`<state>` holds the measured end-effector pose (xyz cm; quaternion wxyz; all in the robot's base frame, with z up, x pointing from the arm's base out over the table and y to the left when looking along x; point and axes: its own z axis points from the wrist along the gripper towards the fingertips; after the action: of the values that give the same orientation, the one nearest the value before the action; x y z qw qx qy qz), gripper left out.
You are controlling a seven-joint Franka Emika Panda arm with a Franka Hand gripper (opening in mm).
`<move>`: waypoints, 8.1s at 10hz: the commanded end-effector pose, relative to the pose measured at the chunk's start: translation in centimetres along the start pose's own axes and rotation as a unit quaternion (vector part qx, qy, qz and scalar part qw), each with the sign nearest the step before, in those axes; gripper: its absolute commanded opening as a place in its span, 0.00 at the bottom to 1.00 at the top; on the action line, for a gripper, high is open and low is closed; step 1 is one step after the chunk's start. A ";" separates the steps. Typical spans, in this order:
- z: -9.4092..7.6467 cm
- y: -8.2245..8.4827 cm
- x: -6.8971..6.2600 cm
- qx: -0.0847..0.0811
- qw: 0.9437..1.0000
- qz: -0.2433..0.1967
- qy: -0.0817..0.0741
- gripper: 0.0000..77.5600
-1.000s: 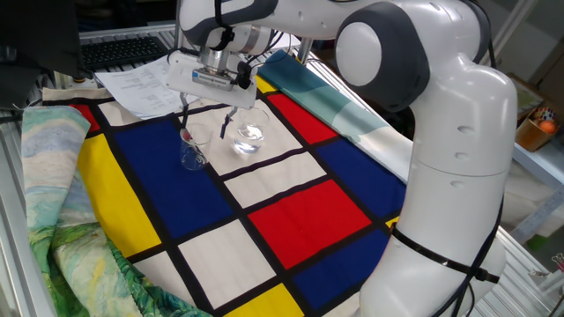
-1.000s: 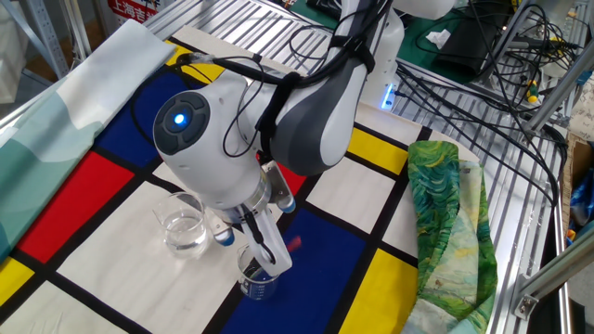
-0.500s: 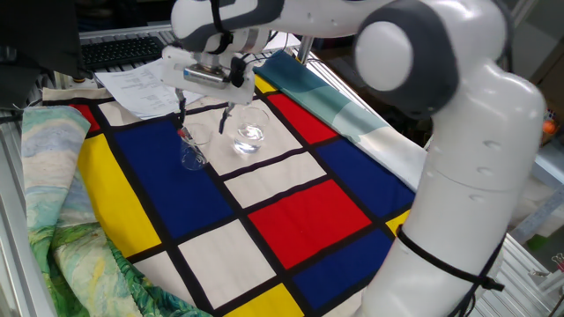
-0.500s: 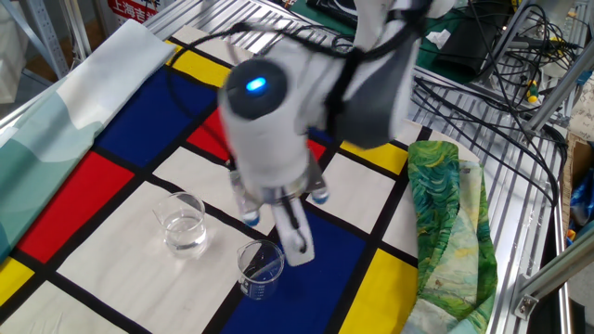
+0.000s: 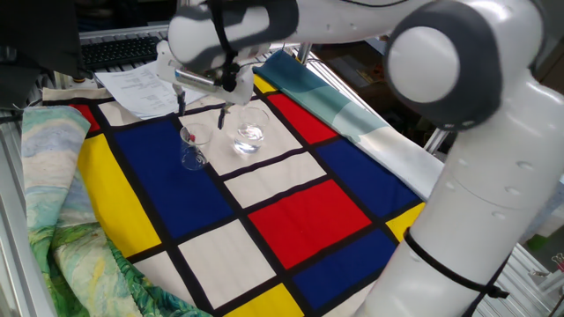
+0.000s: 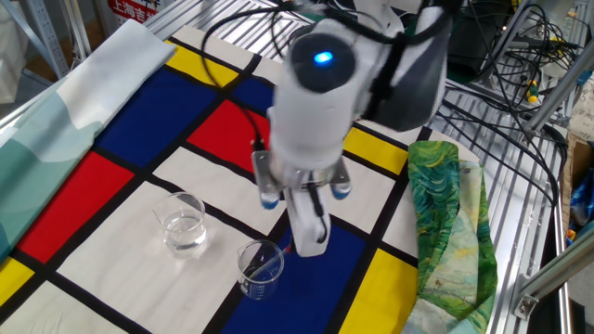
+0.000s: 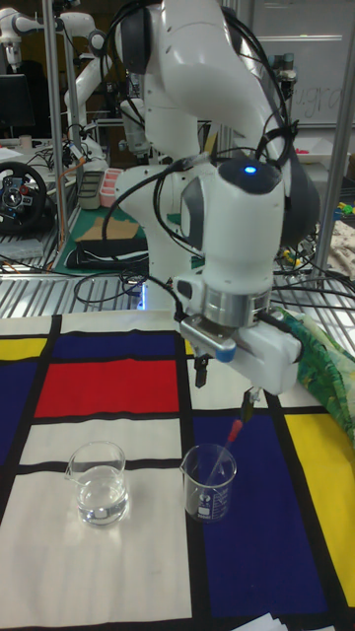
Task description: Transfer liquid using a dropper
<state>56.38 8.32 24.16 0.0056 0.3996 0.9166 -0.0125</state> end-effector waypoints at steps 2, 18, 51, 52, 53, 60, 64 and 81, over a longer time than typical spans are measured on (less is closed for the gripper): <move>0.2 -0.4 1.6 -0.016 0.996 0.034 -0.087 1.00; 0.3 0.1 -7.5 -0.024 0.995 0.045 -0.086 1.00; 4.4 4.0 3.5 0.017 0.987 0.026 -0.158 1.00; 4.6 4.0 3.4 0.022 0.986 0.025 -0.165 1.00; 4.7 4.0 3.4 0.021 0.986 0.025 -0.165 1.00; 5.7 3.9 3.5 0.027 0.983 0.014 -0.184 0.01; 5.7 3.9 3.5 0.027 0.983 0.014 -0.184 0.01; -3.4 0.9 1.2 0.067 0.989 -0.069 -0.108 0.01</move>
<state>56.45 11.95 22.32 0.1279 0.3712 0.9119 -0.1195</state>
